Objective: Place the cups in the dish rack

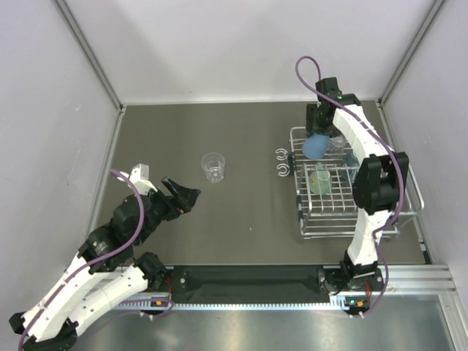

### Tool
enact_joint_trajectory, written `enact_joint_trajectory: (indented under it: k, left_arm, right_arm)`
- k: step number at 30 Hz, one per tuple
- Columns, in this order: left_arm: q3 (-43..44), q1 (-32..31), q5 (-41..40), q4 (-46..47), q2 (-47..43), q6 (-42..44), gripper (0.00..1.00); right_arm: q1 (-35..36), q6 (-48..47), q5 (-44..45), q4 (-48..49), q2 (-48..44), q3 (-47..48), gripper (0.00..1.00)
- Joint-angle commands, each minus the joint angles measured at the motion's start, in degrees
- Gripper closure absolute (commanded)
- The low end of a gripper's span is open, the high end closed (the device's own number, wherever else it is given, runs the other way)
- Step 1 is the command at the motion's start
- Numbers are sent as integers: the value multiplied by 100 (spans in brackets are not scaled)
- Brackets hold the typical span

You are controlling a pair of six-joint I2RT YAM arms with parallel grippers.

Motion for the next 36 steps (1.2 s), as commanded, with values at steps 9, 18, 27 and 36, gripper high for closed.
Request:
enact_joint_trajectory:
  k: [9,18,27,36]
  left_arm:
    - [36,-3,44,152,211,13,17]
    - [19,-3,114,214,325,-5,17]
    - [-17,-3,114,179,316,-31,17]
    - [-60,-3,167,205,308,-102,17]
  right_arm:
    - [-163,-164,611,246,-93,9,100]
    - [-206,-199,637,246,-5,52,91]
    - [-206,-199,550,246,56,17,54]
    - [-206,-234,462,237,39,-9,29]
